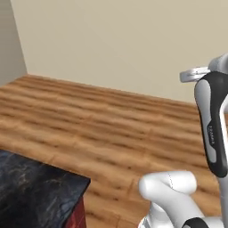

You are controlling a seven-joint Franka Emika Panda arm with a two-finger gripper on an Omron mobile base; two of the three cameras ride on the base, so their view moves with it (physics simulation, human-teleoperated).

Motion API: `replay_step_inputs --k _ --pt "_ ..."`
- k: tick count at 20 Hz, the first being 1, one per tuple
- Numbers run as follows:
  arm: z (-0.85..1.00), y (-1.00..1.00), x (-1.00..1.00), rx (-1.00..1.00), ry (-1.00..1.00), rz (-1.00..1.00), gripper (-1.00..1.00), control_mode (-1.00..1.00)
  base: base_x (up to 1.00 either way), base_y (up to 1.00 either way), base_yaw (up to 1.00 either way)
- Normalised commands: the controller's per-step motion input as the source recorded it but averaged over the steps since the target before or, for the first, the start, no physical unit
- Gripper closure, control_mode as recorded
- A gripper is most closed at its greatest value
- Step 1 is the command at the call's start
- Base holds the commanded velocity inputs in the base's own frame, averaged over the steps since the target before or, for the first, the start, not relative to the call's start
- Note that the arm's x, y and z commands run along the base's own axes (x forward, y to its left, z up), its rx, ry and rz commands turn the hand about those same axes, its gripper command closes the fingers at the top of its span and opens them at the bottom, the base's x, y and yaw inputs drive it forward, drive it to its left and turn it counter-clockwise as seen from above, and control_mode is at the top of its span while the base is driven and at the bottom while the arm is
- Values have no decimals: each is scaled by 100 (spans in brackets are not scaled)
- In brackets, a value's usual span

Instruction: Retrieve the tangerine and mango from the fridge and place them into the bowl on the dining table.

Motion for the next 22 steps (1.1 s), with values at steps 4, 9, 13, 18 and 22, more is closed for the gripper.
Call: replay_step_inputs --k 4,9,13,18,22 --pt "0 0 0 0 0 0 100 100 100 -1 71" --pt "0 0 0 0 0 0 100 100 100 -2 71" --pt "0 0 0 0 0 0 100 100 100 -5 70" --pt "0 0 0 0 0 0 100 100 100 -26 71" --pt "0 0 0 0 0 0 100 100 97 -30 68"
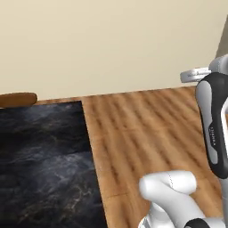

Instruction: Retrieve the tangerine and mango from the fridge and place them into the bowl on the dining table.

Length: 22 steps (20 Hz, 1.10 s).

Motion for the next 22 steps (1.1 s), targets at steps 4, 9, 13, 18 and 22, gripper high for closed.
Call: replay_step_inputs --k 4,9,13,18,22 --pt "0 0 0 0 0 0 100 100 79 -42 56" --pt "0 0 0 0 0 0 100 100 52 -66 34" --pt "0 0 0 0 0 0 100 100 64 -68 18" --pt "0 0 0 0 0 0 100 100 83 -63 12" --pt "0 0 0 0 0 0 100 100 100 -53 22"
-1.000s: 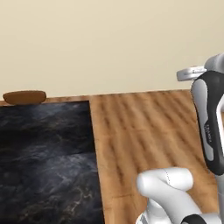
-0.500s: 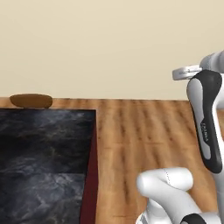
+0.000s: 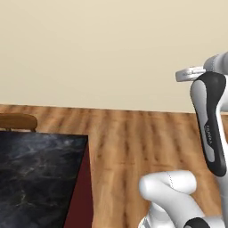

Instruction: Retrieve the tangerine and mango from the fridge and place them into the bowl on the dining table.

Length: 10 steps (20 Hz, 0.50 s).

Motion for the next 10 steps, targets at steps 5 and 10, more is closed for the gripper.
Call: replay_step_inputs --k 5,10 --pt "0 0 0 0 0 0 100 100 100 -40 44" --pt "0 0 0 0 0 0 100 100 100 -34 66"
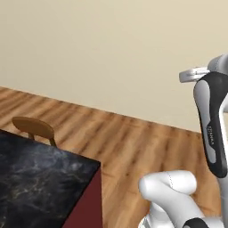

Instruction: Retrieve the tangerine and mango from the fridge and place them into the bowl on the dining table.

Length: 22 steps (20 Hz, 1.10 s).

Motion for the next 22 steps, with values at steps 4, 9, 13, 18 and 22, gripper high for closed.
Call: replay_step_inputs --k 4,9,13,18,22 --pt "0 0 0 0 0 0 100 100 100 -35 66" --pt "0 0 0 0 0 0 100 100 100 -41 65" --pt "0 0 0 0 0 0 100 100 100 -36 60" --pt "0 0 0 0 0 0 100 100 100 -38 53" --pt "0 0 0 0 0 0 100 100 100 -47 46"
